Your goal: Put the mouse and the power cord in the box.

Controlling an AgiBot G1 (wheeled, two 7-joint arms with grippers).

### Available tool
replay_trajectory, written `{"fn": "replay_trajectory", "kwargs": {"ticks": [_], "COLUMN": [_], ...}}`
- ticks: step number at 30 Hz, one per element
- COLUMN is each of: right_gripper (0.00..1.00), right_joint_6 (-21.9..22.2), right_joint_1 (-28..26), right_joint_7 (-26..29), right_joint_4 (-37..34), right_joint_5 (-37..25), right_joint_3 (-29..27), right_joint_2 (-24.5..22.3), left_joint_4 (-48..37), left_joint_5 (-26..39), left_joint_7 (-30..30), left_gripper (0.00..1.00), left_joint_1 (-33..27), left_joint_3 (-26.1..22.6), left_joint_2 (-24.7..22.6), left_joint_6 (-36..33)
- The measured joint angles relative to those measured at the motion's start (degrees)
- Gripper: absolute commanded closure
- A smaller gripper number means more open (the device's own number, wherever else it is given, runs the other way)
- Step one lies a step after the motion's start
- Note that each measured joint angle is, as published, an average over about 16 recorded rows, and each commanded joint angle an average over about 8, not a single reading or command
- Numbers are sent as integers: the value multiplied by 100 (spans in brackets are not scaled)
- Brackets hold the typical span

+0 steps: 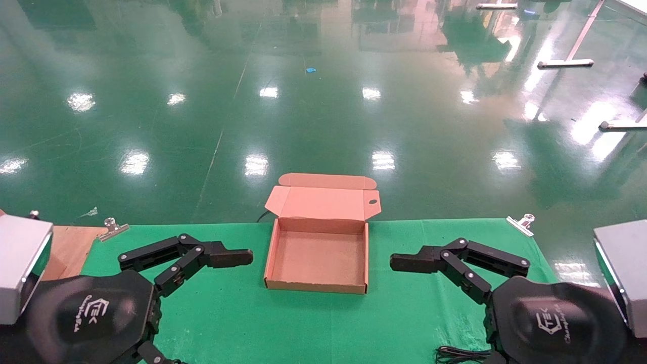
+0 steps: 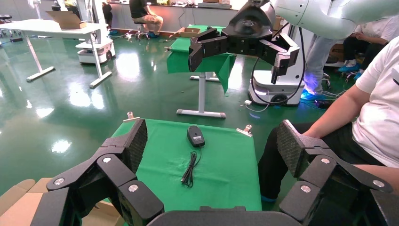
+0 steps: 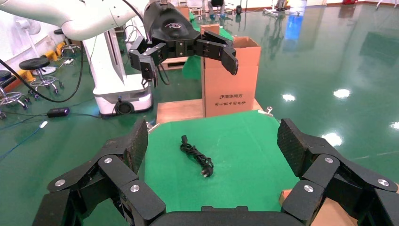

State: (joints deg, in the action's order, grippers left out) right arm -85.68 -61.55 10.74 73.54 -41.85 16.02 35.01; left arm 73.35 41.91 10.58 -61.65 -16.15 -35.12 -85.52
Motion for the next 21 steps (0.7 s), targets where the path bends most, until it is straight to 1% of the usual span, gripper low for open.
{"fn": "replay_trajectory", "kwargs": {"ticks": [21], "right_gripper": [0], "right_joint_6": [0], "right_joint_1": [0], "right_joint_7": [0], "right_joint_4": [0], "right_joint_5": [0], "right_joint_3": [0], "right_joint_2": [0], "left_joint_4": [0], "left_joint_5": [0], "left_joint_7": [0], "left_gripper": [0], "left_joint_1": [0], "left_joint_3": [0], "left_joint_2": [0], "left_joint_6": [0]}}
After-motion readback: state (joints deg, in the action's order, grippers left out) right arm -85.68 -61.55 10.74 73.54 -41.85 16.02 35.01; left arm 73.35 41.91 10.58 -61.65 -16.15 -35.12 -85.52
